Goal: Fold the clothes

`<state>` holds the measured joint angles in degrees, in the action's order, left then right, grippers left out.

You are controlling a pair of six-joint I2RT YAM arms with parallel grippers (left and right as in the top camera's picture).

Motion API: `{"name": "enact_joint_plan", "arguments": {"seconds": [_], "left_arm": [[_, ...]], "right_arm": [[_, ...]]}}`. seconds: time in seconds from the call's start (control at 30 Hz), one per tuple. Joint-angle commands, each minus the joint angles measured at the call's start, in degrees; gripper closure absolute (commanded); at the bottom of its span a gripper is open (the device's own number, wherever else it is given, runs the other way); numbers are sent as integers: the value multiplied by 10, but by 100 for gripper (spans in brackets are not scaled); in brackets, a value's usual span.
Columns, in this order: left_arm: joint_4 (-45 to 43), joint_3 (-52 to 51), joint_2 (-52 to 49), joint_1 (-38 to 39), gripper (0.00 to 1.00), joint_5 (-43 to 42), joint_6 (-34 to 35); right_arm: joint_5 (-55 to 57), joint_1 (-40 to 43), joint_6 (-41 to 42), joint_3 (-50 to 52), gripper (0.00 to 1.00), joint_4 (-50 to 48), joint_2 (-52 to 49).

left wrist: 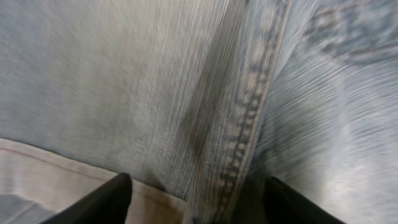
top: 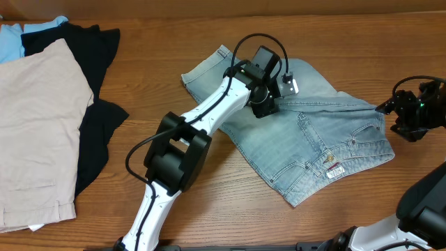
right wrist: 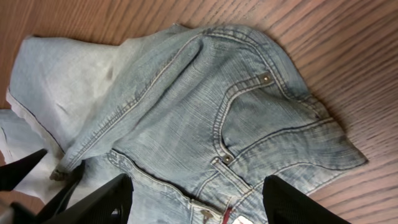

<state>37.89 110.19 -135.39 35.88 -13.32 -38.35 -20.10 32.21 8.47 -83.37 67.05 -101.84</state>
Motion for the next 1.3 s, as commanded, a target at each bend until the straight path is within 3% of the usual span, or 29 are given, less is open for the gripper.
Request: {"name": "enact_joint_plan", "arguments": {"seconds": [0.0,0.07,0.17,0.23,0.37,0.53,0.67,0.7,0.73,0.77,0.8,0.87,0.97,1.27], "left_arm": [[-3,0,-22,-2,41,16,-11],[-7,1,-22,-2,54,17,-10],[-12,1,-22,-2,84,17,-8],[-14,2,-22,-2,95,19,-2],[-14,31,-16,-3,96,48,43],[-22,143,-10,-3,96,114,99],[-121,204,-10,-3,96,107,125],[-179,204,-10,-3,94,107,143],[-230,203,-12,-3,65,106,165],[-287,203,-18,-3,9,106,196],[-339,203,-24,-3,0,106,233],[-391,203,-32,-3,0,115,281],[-381,203,-34,-5,0,155,324],[-142,230,-10,-36,0,215,327]], "right_arm": [[23,0,-15,-12,29,4,5],[29,0,-15,-12,29,6,5],[29,0,-15,-12,29,6,5],[29,0,-15,-12,29,6,5],[29,0,-15,-12,29,6,5],[29,0,-14,-12,29,6,5],[23,0,-14,-12,29,5,5],[18,0,-14,-12,29,4,5],[12,0,-14,-12,29,2,5],[7,0,-14,-12,29,2,5],[3,0,-14,-12,29,1,5],[2,0,-14,-12,29,3,5],[3,0,-14,-12,29,9,5],[3,-18,-15,-12,29,7,5]]}}
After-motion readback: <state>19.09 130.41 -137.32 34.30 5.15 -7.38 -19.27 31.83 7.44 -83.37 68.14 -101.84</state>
